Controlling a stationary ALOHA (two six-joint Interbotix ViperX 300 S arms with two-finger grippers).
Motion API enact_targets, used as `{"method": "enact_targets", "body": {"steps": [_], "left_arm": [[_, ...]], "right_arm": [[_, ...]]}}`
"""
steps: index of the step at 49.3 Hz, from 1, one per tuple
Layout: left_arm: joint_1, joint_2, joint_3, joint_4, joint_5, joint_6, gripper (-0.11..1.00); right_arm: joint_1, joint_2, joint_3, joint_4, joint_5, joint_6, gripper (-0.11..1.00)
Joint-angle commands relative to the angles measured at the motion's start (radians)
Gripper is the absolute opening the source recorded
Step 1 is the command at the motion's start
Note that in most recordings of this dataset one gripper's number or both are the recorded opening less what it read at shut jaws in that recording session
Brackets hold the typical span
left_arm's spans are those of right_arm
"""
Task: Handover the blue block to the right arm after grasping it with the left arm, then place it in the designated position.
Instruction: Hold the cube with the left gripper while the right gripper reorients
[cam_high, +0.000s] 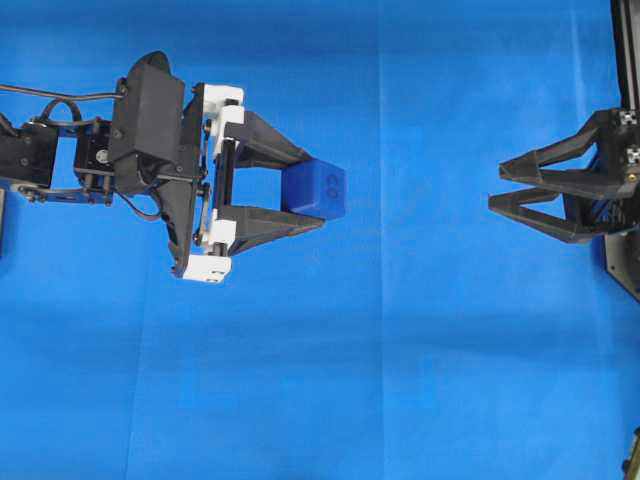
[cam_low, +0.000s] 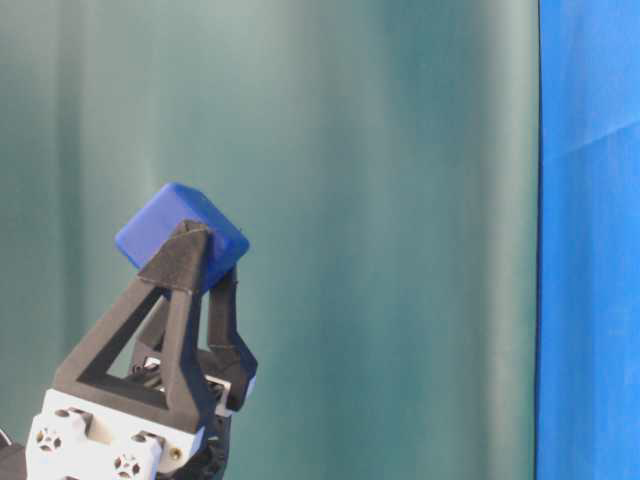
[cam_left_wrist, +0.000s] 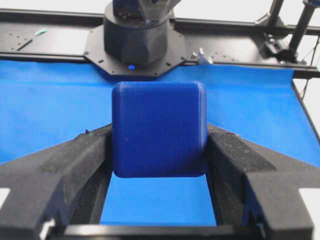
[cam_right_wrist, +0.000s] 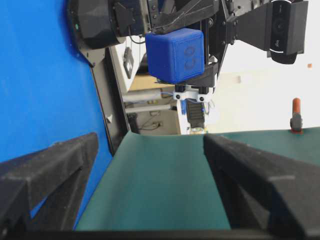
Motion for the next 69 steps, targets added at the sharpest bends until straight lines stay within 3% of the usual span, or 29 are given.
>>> {"method": "enact_targets", "body": {"steps": [1,69], "left_arm": [[-0.003,-0.026,-0.012,-0.002,-0.014,0.0,0.48],[-0.003,-0.026,-0.014,-0.002,-0.014,-0.002,0.48]], "right_arm": [[0.0,0.005,-0.025,-0.002,-0.008,0.002,0.95],[0.003,0.02,-0.032,0.0,-0.011,0.002,0.95]]}}
